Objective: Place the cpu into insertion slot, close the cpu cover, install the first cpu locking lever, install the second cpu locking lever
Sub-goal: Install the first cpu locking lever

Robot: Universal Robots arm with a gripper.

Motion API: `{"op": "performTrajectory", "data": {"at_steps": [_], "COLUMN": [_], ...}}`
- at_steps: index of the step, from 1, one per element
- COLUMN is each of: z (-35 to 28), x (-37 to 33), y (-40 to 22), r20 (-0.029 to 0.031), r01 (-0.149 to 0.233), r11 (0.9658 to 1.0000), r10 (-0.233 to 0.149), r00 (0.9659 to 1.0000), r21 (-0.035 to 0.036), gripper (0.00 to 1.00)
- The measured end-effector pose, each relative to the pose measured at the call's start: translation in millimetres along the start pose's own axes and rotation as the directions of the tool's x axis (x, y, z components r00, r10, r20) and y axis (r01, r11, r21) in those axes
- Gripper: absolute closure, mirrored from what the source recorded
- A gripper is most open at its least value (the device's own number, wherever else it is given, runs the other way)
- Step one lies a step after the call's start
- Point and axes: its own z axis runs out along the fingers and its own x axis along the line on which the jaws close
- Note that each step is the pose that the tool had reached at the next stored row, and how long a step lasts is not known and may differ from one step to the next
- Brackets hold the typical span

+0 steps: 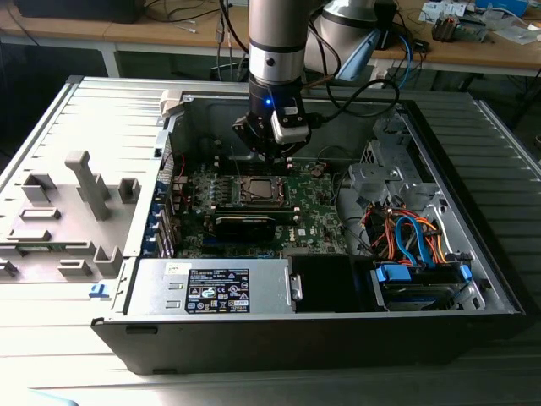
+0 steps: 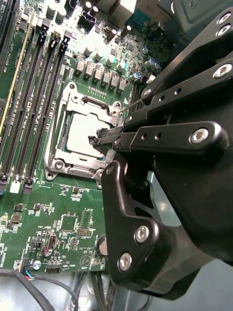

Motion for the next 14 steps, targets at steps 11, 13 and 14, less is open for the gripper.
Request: {"op": "performTrajectory", "data": {"at_steps": [11, 13, 14], "z": [0.0, 0.0, 0.0], "x": [0.0, 0.0, 0.0], "y": [0.0, 0.0, 0.0], "r20": [0.0011, 0.0012, 0.0014], "r01": [0.033, 0.037, 0.041], "r11": [0.9995, 0.9993, 0.9992], "r10": [-0.033, -0.037, -0.041], "r00": [0.9995, 0.9993, 0.9992], "r21": [-0.0010, -0.0011, -0.0013], "gripper": [0.89, 0.89, 0.89]}}
